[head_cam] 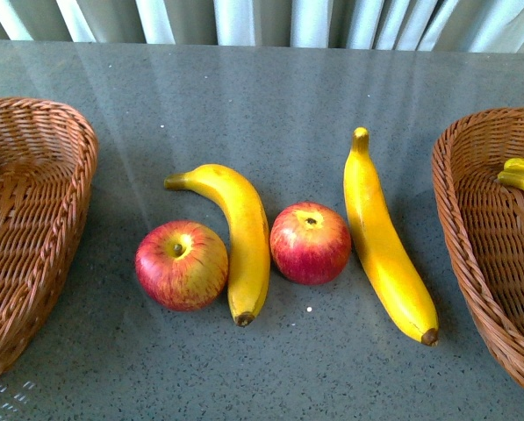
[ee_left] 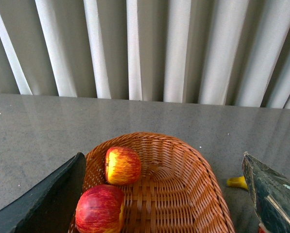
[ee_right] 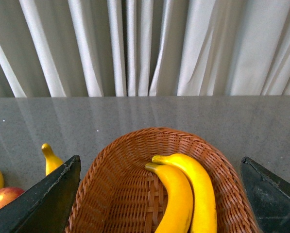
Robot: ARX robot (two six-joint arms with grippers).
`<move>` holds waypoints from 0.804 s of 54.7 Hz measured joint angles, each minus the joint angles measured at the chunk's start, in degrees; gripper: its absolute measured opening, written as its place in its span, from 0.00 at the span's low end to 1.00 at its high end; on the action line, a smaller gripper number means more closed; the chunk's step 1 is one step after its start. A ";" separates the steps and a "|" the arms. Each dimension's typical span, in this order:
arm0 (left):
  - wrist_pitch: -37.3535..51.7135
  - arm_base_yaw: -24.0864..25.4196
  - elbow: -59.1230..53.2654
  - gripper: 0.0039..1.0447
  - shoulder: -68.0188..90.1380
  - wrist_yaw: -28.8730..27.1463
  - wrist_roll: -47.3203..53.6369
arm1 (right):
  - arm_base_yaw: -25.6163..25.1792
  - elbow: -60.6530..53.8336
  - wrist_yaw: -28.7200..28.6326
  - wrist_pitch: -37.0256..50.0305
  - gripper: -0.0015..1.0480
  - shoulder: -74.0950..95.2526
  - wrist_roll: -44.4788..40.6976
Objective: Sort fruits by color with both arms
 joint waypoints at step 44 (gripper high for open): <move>0.00 0.00 0.00 0.91 0.00 0.00 0.00 | 0.00 0.00 -0.02 0.00 0.91 0.00 0.00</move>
